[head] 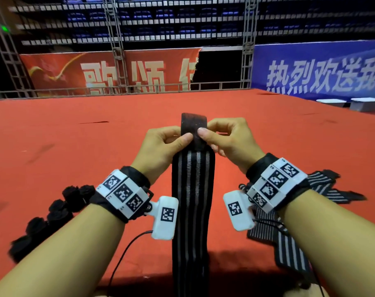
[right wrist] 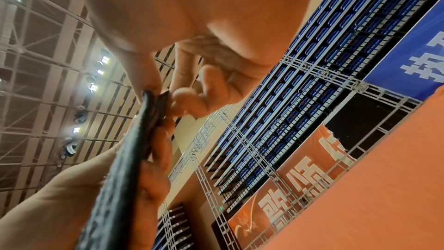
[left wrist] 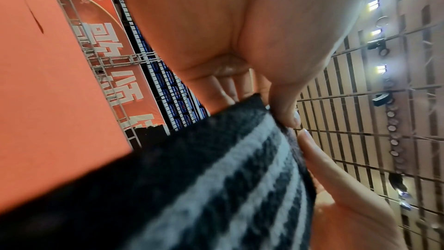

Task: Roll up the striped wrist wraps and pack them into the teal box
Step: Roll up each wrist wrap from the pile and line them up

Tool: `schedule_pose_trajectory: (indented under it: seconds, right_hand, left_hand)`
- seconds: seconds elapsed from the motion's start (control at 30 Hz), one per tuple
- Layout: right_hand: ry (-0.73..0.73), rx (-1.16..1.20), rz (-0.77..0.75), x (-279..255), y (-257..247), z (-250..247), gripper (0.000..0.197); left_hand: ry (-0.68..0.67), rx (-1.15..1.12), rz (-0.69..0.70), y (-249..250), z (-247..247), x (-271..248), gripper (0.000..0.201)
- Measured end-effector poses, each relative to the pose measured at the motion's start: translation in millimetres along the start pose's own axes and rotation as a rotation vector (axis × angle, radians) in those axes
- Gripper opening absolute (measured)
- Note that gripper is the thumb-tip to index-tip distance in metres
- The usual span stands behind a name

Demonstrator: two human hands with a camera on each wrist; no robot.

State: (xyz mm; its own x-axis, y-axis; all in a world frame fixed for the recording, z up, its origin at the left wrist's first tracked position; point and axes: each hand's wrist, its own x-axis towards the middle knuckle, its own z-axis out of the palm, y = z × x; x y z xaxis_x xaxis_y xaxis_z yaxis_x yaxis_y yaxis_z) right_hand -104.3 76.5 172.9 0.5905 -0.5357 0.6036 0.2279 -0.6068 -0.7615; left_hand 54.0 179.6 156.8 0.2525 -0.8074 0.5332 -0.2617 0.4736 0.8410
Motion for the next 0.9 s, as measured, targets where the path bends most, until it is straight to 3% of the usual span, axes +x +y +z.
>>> schedule_pose_trajectory:
  seconds: [0.13,0.47,0.9]
  right_hand:
    - [-0.006,0.031,-0.021,-7,-22,-4,0.017]
    - [0.006,0.079,0.038,-9,-33,-3,0.012]
    - [-0.135,0.036,0.424,0,97,26,0.025]
  left_hand:
    - [0.005,-0.011,0.025,25,5,-9,0.03]
    - [-0.026,0.017,-0.05,34,7,-14,0.013]
    - [-0.009,0.17,-0.356,-93,-16,9,0.024]
